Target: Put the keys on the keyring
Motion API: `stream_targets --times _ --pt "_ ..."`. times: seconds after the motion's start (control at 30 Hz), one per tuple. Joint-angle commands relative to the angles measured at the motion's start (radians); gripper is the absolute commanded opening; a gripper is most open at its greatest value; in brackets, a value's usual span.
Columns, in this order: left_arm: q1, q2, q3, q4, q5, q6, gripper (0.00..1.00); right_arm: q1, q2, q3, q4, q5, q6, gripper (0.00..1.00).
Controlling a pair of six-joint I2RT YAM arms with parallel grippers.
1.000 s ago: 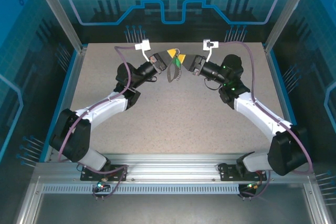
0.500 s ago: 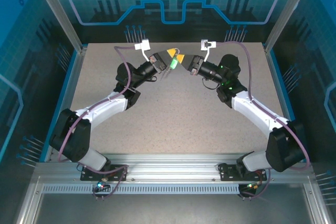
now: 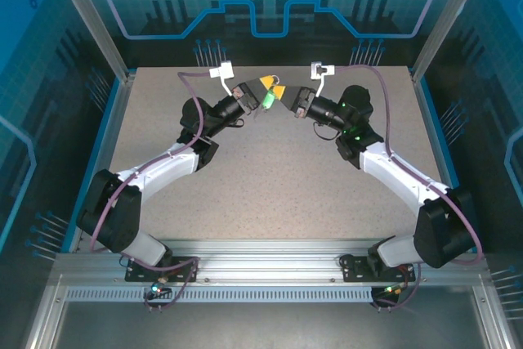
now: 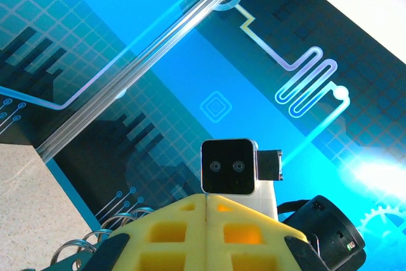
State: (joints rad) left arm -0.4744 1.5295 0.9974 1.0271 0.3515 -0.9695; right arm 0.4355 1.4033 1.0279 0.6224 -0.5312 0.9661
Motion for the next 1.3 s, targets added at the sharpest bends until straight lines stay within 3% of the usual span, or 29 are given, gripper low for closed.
stream_targets --times 0.0,0.6,1.03,1.27 --pt "-0.009 -0.026 0.013 0.053 0.009 0.011 0.0 0.028 0.024 0.014 0.034 -0.006 0.0 0.0" --pt "-0.009 -0.031 -0.012 0.071 -0.003 0.01 0.0 0.062 0.06 0.033 0.095 -0.002 0.023 0.0" --pt "-0.027 0.0 -0.072 0.299 -0.144 -0.155 0.0 0.052 0.028 0.006 0.113 0.01 0.032 0.0" --pt "-0.042 0.009 -0.059 0.311 -0.153 -0.165 0.0 0.07 0.041 0.025 0.129 0.005 0.045 0.0"
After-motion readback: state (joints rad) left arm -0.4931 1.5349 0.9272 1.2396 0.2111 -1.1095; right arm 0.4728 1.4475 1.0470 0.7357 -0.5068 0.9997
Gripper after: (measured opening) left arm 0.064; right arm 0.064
